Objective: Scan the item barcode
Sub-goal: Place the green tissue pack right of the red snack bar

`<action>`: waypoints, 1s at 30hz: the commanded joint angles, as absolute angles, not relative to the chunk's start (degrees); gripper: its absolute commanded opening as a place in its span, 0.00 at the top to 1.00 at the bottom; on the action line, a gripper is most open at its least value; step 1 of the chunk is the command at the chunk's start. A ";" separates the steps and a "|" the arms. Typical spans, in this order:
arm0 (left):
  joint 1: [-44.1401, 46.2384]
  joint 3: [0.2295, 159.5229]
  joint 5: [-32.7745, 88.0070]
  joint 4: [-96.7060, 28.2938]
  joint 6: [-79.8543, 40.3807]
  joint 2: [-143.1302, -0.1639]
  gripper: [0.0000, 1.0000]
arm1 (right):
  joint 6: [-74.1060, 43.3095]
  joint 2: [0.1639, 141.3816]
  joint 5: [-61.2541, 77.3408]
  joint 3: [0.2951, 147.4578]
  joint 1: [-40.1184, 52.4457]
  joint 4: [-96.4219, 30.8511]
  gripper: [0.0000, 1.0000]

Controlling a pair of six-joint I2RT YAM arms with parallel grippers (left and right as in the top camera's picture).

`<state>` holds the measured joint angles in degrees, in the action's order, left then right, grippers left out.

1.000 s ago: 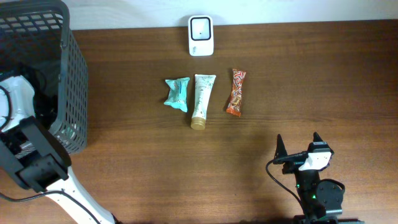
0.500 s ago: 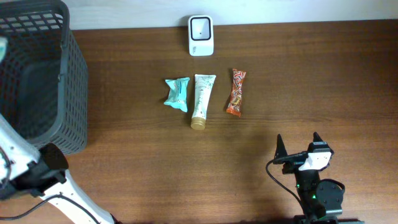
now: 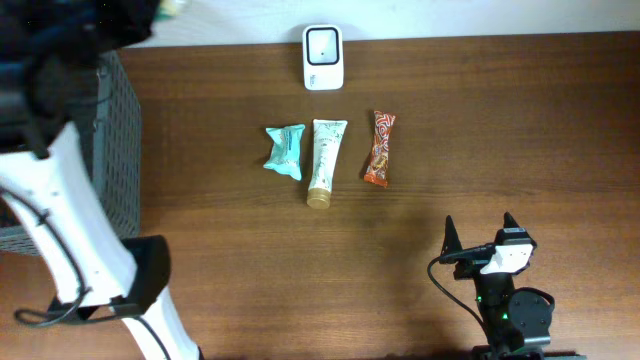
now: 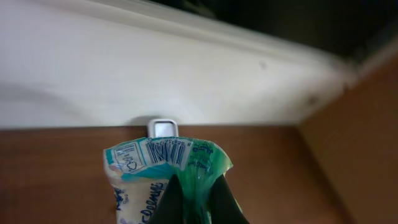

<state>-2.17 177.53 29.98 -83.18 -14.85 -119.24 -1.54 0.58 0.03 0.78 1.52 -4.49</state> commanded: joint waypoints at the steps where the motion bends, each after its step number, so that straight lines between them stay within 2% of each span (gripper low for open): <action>1: 7.51 177.34 31.09 -81.84 1.61 -123.72 1.00 | -1.96 0.21 -0.27 0.32 1.21 -4.67 0.01; 9: 24.14 177.34 31.07 -74.76 15.68 -137.29 1.00 | -1.96 0.21 -0.27 0.32 1.21 -4.67 0.01; 13: 30.26 177.29 31.09 -73.93 28.03 -145.77 1.00 | -1.96 0.21 -0.27 0.32 1.21 -4.67 0.01; 16: 33.89 177.29 31.07 -73.93 34.83 -151.48 0.95 | -1.96 0.21 -0.27 0.32 1.21 -4.67 0.01; 19: 36.21 177.25 31.09 -73.97 35.44 -155.92 1.00 | -1.98 0.21 -0.27 0.32 1.21 -4.67 0.01; 23: 38.28 177.23 31.11 -75.18 35.44 -161.69 0.99 | -1.96 0.21 -0.27 0.32 1.21 -4.67 0.01; 26: 39.11 177.23 31.11 -75.85 35.42 -164.31 0.62 | -1.96 0.21 -0.27 0.32 1.21 -4.67 0.01; 27: 39.11 177.23 31.11 -75.85 35.42 -164.53 0.61 | -1.96 0.21 -0.27 0.32 1.21 -4.67 0.02; 28: 39.11 177.23 31.09 -75.85 35.42 -164.53 0.49 | -1.98 0.21 -0.27 0.32 1.21 -4.67 0.01; 29: 39.03 177.23 31.09 -75.85 35.42 -164.53 0.18 | -1.96 0.21 -0.27 0.32 1.21 -4.67 0.01; 30: 38.83 177.25 31.14 -75.85 35.40 -164.53 0.10 | -1.96 0.21 -0.27 0.32 1.21 -4.67 0.01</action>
